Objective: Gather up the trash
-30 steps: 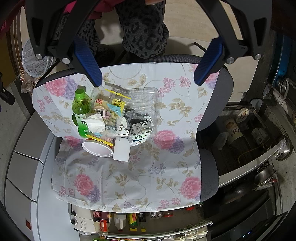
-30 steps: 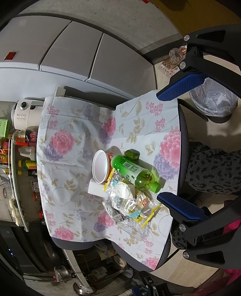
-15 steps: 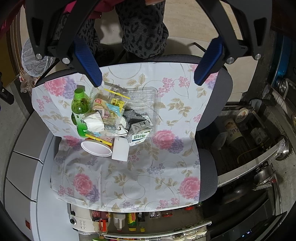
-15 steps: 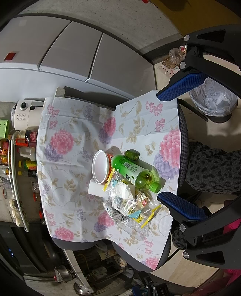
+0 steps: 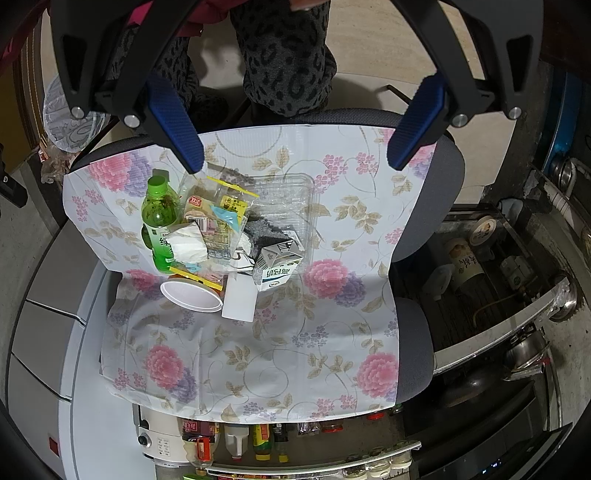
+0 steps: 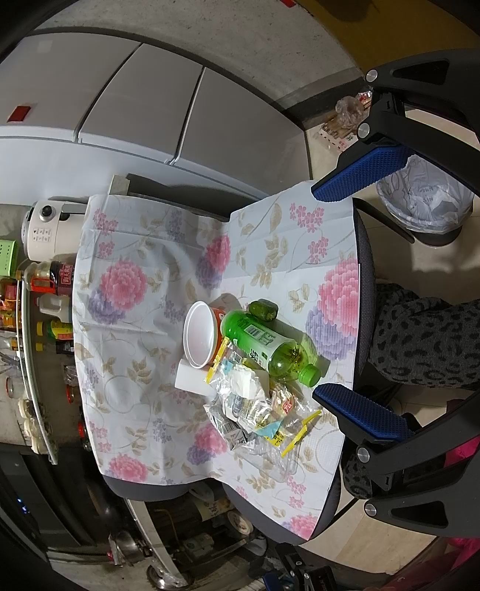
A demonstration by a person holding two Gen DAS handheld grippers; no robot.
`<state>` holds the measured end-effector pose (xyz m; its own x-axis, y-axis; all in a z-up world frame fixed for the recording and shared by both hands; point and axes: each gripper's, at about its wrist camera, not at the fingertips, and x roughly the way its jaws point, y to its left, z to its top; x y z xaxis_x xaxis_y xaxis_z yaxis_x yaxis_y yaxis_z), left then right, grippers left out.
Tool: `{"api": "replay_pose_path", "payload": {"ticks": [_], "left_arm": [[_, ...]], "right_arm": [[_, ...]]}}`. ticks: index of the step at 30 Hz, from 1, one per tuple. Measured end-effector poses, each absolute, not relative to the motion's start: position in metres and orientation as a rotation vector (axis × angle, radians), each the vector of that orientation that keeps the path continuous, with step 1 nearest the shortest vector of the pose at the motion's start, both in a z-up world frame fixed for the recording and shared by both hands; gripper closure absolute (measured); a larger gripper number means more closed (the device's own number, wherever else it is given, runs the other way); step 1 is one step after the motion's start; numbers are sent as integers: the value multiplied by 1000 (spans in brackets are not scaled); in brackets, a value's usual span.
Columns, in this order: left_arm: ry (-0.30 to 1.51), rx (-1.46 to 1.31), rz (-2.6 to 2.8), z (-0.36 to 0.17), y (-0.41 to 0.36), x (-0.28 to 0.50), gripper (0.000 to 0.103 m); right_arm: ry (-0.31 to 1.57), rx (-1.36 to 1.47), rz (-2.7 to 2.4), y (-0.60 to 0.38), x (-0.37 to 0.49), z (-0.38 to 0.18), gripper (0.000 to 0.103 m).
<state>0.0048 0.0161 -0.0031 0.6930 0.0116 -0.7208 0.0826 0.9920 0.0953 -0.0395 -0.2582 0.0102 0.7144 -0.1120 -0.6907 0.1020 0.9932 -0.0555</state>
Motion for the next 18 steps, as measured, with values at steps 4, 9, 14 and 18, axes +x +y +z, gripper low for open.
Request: {"api": "replay_pose_path", "payload": {"ticks": [4, 9, 14, 18], "left_arm": [[804, 121, -37, -3, 19, 5, 7], [804, 121, -37, -3, 19, 5, 6], [804, 121, -38, -3, 19, 5, 7], [804, 120, -37, -3, 20, 5, 7]], "right_arm": [[766, -13, -119, -258, -40, 10, 6], [766, -13, -120, -257, -39, 9, 6], [766, -13, -120, -258, -40, 9, 6], [768, -13, -120, -258, -40, 9, 6]]}}
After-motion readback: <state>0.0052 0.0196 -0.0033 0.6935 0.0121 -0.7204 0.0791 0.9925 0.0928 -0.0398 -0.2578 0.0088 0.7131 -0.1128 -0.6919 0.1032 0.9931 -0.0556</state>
